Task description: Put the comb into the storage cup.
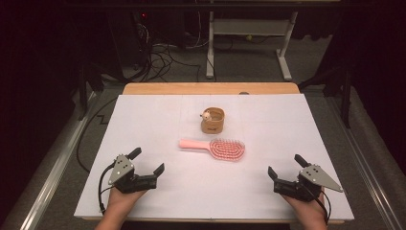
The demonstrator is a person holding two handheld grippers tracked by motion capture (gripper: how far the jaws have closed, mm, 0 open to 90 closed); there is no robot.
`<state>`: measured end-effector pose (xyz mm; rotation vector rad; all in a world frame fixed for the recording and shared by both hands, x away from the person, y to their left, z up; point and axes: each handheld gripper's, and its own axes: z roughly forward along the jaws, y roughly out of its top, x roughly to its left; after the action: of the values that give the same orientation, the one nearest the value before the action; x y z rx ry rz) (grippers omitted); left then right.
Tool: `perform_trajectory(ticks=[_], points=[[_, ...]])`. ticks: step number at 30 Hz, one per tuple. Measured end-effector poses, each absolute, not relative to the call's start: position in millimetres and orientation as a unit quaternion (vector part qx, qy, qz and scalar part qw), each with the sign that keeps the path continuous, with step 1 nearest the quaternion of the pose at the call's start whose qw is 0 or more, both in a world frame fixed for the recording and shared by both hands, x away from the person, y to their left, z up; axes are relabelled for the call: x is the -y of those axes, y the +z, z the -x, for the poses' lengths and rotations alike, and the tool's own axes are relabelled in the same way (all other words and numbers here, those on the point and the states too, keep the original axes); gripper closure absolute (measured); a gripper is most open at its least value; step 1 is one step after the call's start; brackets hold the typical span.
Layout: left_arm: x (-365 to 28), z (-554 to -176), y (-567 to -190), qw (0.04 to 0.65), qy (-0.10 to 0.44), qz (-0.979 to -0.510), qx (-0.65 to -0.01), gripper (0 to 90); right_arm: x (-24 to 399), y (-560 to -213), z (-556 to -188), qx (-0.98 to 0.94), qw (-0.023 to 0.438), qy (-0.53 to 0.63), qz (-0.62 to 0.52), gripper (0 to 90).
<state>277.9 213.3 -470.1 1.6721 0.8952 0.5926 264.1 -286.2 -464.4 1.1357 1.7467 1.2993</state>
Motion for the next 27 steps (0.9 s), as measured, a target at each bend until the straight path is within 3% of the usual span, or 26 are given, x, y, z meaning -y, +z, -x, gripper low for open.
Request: perform_trajectory(ticks=[18,27], points=[[-211.4,-278.6,-469.6,0.536,0.270,-0.706,-0.376,0.0,288.8,-463.5,-263.1,-0.674,0.340,0.493,-0.433,0.3],[-209.7,-279.3,-468.7,0.542,0.255,-0.707,-0.376,0.0,287.3,-465.0,-264.0,-0.676,0.335,0.492,-0.435,0.3]])
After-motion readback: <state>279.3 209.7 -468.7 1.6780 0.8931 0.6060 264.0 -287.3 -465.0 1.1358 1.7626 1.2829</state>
